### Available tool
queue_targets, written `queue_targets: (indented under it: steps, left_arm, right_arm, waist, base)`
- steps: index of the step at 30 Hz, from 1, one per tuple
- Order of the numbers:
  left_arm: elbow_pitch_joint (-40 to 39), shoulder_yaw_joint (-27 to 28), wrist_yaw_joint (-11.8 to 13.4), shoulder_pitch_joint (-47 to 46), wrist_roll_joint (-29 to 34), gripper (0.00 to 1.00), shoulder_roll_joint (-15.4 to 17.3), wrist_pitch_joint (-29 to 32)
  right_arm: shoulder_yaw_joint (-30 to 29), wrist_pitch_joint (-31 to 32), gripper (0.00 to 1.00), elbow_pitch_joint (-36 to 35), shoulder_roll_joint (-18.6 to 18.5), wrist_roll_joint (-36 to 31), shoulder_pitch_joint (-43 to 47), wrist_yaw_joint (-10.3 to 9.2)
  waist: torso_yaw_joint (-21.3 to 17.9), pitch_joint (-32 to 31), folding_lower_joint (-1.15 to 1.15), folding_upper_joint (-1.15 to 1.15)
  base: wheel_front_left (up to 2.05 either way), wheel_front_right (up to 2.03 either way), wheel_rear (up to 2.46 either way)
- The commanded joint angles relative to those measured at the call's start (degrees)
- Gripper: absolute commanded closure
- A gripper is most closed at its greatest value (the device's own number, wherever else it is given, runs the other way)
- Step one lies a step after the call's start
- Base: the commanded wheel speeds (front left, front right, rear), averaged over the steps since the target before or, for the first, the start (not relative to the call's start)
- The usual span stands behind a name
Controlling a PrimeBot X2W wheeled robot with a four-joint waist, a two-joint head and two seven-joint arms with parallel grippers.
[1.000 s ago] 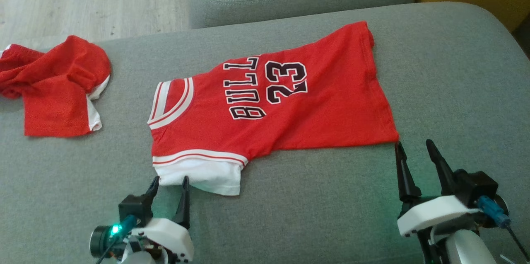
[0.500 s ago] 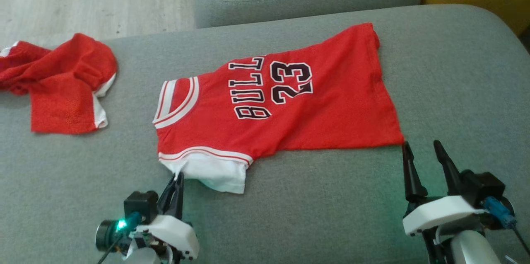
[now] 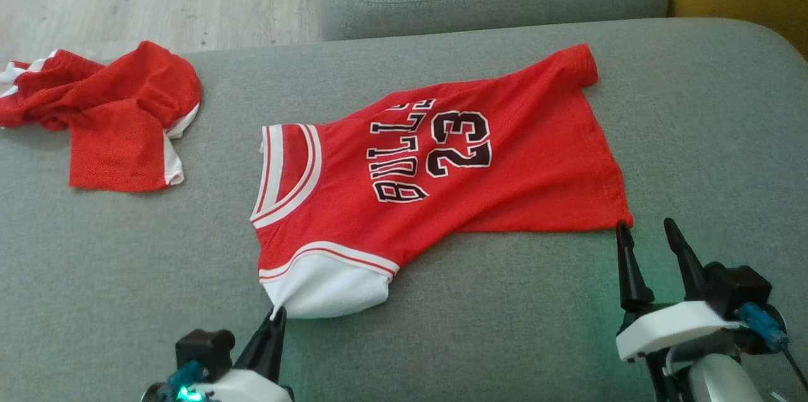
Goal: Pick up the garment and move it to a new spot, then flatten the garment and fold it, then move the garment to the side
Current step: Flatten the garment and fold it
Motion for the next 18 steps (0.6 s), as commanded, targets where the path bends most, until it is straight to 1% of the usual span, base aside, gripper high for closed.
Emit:
queue_targets:
  steps: [1,2,3,4,5,7,11,18]
  left_arm:
    - [-3.3,2.3,0.8,-2.2,-0.4,1.00,1.3,0.4]
    - [-3.7,2.5,1.1,-2.0,-0.6,0.98,1.4,0.6]
    - [-3.9,2.8,1.4,-1.9,-0.9,0.66,1.2,0.4]
    - [-3.6,3.1,1.6,-2.1,-0.9,0.51,1.1,0.0]
    - [-3.1,3.1,1.9,-2.2,-0.6,0.00,1.2,-0.2]
    - [-2.0,3.0,2.2,-3.1,0.1,0.00,0.8,-1.3]
    - [-2.8,3.4,1.6,-5.2,0.3,0.00,0.4,-3.4]
    - [0.0,4.2,0.9,-10.9,-0.2,0.00,0.2,-2.8]
  right_arm:
    - [1.2,-0.7,0.00,-1.3,-0.2,0.1,-1.1,0.21]
    - [1.4,-0.6,0.00,-1.1,-0.2,0.1,-1.2,0.21]
    - [1.5,-0.6,0.00,-0.9,-0.2,0.1,-1.4,0.21]
    - [1.7,-0.6,0.00,-0.8,-0.2,0.1,-1.5,0.21]
    - [1.8,-0.6,0.00,-0.6,-0.2,0.1,-1.6,0.21]
    - [1.8,-0.6,0.00,-0.2,-0.2,-0.1,-1.8,0.21]
    - [0.9,-0.6,0.00,-0.1,-0.2,-0.6,-1.7,0.21]
    - [1.5,-0.2,0.00,-0.8,-0.2,-1.0,-1.9,0.21]
  waist:
    - [-0.2,0.3,0.00,0.00]
    - [-0.3,0.4,0.00,0.00]
    - [-0.5,0.5,0.00,0.00]
    - [-0.7,0.6,0.00,0.00]
    - [-0.9,0.6,0.00,0.00]
    - [-1.6,0.6,0.00,0.00]
    - [-2.0,0.7,0.00,0.00]
    - [-3.0,1.6,0.00,0.00]
  base:
    - [0.00,0.00,0.00]
    - [0.00,0.00,0.00]
    - [0.00,0.00,0.00]
    - [0.00,0.00,0.00]
    - [0.00,0.00,0.00]
    - [0.00,0.00,0.00]
    - [0.00,0.00,0.00]
    - [0.00,0.00,0.00]
